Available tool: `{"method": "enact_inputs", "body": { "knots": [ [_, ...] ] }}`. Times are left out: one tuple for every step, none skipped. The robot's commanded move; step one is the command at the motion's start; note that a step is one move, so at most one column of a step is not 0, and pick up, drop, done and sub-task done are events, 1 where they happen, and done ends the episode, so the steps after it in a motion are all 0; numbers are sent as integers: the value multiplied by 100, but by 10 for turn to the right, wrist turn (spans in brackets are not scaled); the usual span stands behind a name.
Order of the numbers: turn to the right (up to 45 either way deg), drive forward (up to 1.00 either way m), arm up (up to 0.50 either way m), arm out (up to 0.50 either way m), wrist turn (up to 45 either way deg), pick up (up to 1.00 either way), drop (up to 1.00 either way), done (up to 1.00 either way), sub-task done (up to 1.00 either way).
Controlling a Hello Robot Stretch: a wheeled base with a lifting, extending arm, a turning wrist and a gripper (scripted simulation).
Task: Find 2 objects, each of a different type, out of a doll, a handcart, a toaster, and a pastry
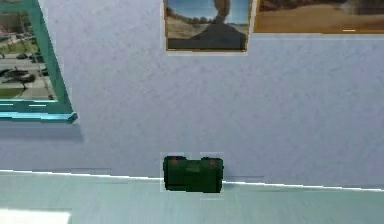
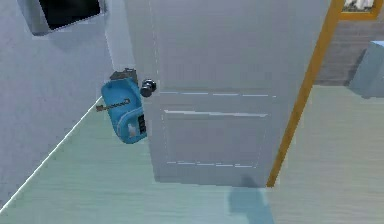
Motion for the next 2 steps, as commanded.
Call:
{"method": "enact_inputs", "body": {
  "knots": [
    [0, 50, 0, 0, 0, 0, 0, 0, 0],
    [-450, 0, 0, 0, 0, 0, 0, 0, 0]
  ]
}}
